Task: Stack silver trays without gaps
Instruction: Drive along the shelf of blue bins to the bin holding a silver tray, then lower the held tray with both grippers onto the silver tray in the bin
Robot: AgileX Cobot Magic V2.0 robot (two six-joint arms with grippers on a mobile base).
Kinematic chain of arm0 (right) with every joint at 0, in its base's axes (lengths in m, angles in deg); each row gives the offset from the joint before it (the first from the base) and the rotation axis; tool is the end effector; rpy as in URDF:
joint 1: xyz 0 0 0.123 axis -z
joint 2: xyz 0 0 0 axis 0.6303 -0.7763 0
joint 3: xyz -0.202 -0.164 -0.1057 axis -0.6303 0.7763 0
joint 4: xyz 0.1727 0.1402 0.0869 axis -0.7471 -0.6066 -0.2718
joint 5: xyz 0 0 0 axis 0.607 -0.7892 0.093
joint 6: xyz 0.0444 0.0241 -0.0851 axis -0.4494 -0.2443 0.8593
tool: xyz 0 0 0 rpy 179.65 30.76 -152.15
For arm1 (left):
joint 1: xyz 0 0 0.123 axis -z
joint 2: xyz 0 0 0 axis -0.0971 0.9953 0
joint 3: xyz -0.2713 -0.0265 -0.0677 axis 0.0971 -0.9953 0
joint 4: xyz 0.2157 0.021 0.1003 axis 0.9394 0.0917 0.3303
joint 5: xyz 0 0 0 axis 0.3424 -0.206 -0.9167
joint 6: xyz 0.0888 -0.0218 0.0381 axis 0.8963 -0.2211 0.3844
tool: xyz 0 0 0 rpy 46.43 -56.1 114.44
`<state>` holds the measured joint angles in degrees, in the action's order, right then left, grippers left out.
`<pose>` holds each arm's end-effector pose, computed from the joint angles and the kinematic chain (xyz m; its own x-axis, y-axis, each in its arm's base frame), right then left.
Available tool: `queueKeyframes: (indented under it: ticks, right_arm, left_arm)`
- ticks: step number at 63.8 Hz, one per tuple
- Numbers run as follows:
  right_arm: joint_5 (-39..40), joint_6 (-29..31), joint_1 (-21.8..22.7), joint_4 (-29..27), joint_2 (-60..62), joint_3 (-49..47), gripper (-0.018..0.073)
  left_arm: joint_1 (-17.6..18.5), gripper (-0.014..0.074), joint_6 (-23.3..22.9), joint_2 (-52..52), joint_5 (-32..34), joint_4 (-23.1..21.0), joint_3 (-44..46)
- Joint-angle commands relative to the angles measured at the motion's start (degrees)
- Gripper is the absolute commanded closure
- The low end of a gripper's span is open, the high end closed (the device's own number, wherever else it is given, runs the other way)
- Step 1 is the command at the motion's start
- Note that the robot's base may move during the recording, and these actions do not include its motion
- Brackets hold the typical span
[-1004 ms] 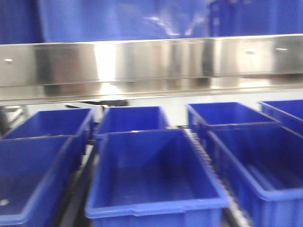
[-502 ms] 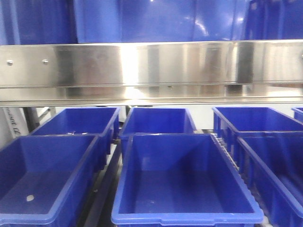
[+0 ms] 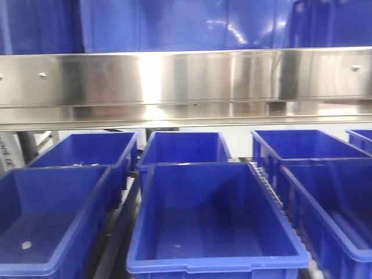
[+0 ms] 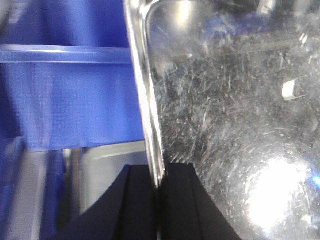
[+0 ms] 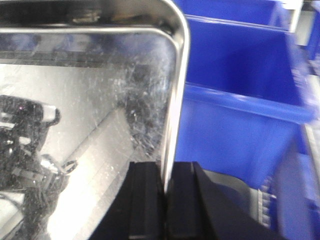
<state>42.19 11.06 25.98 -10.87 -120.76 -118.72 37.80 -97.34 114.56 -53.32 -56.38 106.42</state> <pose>0.3503 0.0866 0.4465 -0.3448 -0.0005 -0.9387 -0.2470 0.9648 0.0902 0.3236 -0.1813 0.4310 -0.3783 0.0363 -0.9250 0.3099 0.9465 -0.0896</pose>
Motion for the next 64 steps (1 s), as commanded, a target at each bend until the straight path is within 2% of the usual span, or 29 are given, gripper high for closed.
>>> queueKeyframes:
  ticks: [1, 64]
  right_arm:
    - [2.94, 1.09, 0.01, 0.85, 0.7, -0.38, 0.0646]
    - [2.31, 1.09, 0.01, 0.39, 0.7, -0.38, 0.0646]
  left_arm:
    - [0.13, 0.0613, 0.8, -0.63, 1.38, 0.97, 0.36]
    - [0.13, 0.0613, 0.8, -0.4, 3.03, 0.46, 0.36]
